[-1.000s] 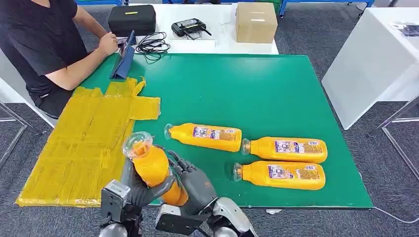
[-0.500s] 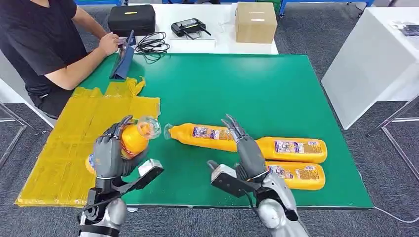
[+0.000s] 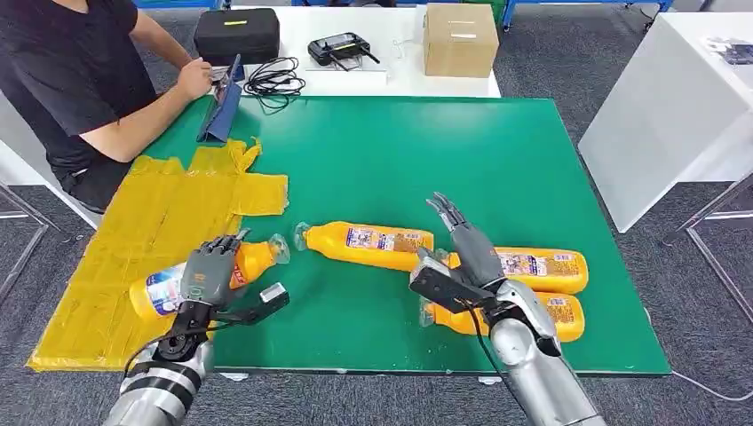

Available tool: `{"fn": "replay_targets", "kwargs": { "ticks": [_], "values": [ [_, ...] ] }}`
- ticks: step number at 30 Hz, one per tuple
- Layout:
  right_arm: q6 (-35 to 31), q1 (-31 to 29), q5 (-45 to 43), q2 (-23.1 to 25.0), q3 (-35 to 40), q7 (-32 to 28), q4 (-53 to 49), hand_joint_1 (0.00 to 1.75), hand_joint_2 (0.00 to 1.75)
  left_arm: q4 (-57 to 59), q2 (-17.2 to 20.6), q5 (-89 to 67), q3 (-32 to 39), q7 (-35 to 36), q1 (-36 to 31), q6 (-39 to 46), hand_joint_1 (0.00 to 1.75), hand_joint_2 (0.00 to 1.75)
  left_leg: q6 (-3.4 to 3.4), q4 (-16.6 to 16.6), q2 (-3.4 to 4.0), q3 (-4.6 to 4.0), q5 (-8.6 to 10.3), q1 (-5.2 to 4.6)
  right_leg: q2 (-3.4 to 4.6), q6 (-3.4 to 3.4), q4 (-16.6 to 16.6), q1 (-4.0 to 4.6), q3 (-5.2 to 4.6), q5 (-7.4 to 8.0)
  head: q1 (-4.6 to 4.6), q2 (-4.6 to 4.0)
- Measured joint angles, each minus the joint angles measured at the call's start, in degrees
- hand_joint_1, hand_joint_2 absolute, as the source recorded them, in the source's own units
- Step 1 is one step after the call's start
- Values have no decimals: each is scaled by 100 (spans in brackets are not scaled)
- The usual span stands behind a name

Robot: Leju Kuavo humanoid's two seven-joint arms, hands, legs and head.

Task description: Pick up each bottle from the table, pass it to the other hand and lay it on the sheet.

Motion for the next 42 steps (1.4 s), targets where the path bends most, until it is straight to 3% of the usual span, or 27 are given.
{"fn": "replay_targets", "kwargs": {
  "ticks": [5,14,15,18,20,22,25,28,32,36,42],
  "values": [
    [258,-415,-89,-52,0,-20,874,0,0,954,279,306,83,-668,-618,-643,0,0,0,-1,-7,9,0,-3,-5,0,0,-8,22,0,0,0],
    [304,-723,-103,-59,2,-29,1516,0,0,1560,430,352,96,-790,-971,-818,0,0,-6,-2,-9,35,8,-10,-7,-1,9,-17,40,1,0,0],
    [320,-739,-100,-59,4,-29,1553,0,175,1593,435,352,94,-812,-990,-827,0,0,-10,-2,-9,35,11,-10,-7,-1,10,-17,40,1,0,0],
    [326,-878,11,-44,22,-2,1761,0,175,1619,454,576,92,-1171,-1056,-1068,0,0,-11,-2,-11,36,17,-11,-8,-2,16,-19,40,2,-2,0],
    [326,-1096,96,11,63,13,2069,0,175,1619,459,1079,109,-1832,-1144,-1550,0,0,-15,-2,-25,34,27,-13,-19,-7,22,-22,40,5,0,0],
    [308,-1354,184,127,118,13,2417,0,175,1617,509,1703,135,-2573,-1226,-2221,0,0,-16,-3,-30,32,39,-13,-27,-21,23,-23,39,13,-2,0],
    [180,-1757,349,388,229,11,3005,0,175,1251,613,3960,-22,-3310,-1147,-3775,0,0,-27,-4,-38,30,54,-14,-35,-23,29,-21,37,15,-2,0],
    [68,-2054,499,654,317,83,3409,0,175,661,721,6178,-514,-3382,-809,-4715,0,0,-36,-3,-27,26,64,-12,-31,-40,35,-14,14,29,4,0],
    [-45,-2307,703,1014,430,297,3780,0,175,24,699,7917,-702,-3382,-563,-5940,0,0,-35,0,-26,-1,68,-13,-30,-35,38,-14,-17,32,2,0],
    [-81,-2442,806,1315,487,415,4007,0,175,-328,537,8653,-457,-3382,-474,-7071,0,0,-35,0,-25,-26,68,-13,-30,-34,39,-14,-43,32,2,0],
    [-94,-2526,844,1532,538,455,4220,0,175,-536,386,8673,-122,-3382,-385,-7343,0,0,-35,0,-23,-53,67,-14,-29,-34,38,-17,-69,32,0,0]
  ]
}}
